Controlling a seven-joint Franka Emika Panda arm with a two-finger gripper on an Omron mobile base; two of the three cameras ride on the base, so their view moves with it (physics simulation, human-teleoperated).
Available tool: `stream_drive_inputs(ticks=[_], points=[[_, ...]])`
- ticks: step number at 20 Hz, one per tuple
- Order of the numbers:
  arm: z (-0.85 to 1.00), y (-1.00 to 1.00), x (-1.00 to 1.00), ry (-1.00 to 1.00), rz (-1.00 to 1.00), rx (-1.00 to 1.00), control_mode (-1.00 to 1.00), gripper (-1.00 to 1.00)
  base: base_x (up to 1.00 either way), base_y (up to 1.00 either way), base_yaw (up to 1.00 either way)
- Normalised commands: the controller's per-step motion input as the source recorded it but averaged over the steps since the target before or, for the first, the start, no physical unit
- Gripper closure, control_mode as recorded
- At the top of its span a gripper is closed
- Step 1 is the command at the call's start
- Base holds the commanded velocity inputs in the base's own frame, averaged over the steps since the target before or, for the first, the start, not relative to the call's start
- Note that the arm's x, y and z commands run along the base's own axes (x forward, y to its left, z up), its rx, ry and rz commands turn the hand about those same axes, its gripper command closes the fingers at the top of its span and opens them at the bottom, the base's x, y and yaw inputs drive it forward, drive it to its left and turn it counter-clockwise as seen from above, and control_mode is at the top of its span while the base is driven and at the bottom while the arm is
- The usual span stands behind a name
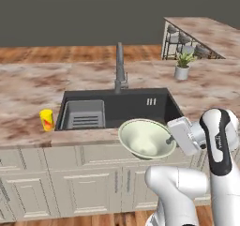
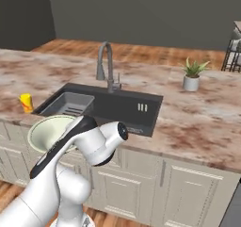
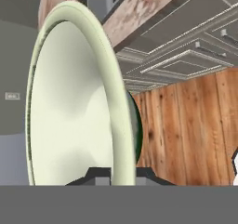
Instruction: Pick the cup and bowl from the counter and place them on the counter next to the sink.
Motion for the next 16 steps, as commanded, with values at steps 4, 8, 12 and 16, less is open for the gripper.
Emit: stream_drive_inputs(ticks=[4,8,12,16], points=[[0.0,0.0,0.0,0.0,0.0,0.0,1.0,1.0,0.41,-0.86,-0.24],[0.0,0.0,0.0,0.0,0.0,0.0,1.0,1.0,0.46,-0.82,-0.29],[0.0,0.0,0.0,0.0,0.0,0.0,1.0,1.0,0.48,-0.76,-0.33],[0.0,0.0,0.0,0.0,0.0,0.0,1.0,1.0,0.59,-0.43,-0.38]])
